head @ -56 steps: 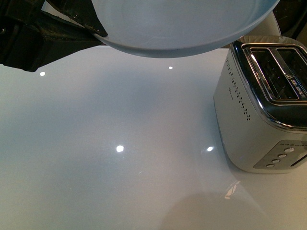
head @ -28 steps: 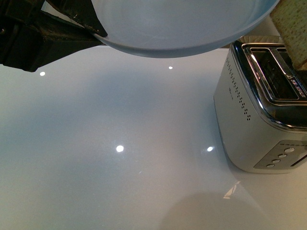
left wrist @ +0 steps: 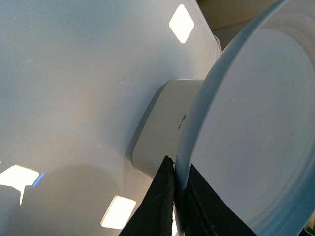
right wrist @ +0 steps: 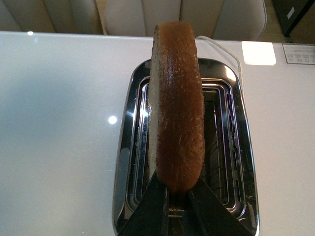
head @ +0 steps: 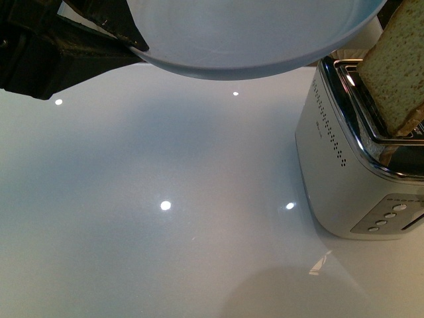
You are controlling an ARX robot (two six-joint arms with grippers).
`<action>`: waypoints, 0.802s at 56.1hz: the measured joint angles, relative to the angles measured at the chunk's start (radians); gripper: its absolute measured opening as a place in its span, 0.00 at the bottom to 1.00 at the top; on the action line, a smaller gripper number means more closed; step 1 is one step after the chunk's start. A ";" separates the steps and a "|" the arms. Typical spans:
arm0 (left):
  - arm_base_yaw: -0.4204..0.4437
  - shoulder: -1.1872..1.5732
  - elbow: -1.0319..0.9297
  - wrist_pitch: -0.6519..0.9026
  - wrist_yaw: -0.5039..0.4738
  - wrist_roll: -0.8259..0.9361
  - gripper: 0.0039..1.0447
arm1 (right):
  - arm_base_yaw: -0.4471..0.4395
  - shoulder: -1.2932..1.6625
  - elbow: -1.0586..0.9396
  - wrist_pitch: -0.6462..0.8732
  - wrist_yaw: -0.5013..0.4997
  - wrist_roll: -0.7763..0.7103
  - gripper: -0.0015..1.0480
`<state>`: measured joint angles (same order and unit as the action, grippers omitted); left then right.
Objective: Left arm holds plate, right arm toasts bread
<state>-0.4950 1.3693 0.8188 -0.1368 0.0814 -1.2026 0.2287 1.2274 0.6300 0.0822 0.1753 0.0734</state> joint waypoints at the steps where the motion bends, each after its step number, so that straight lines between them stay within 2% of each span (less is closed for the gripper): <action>1: 0.000 0.000 0.000 0.000 0.000 0.000 0.03 | 0.000 0.004 -0.002 0.004 0.001 0.000 0.03; 45: 0.000 0.000 0.000 0.000 0.000 0.000 0.03 | 0.014 0.135 -0.028 0.078 0.029 -0.010 0.03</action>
<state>-0.4946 1.3693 0.8188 -0.1368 0.0814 -1.2026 0.2428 1.3628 0.6022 0.1604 0.2039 0.0631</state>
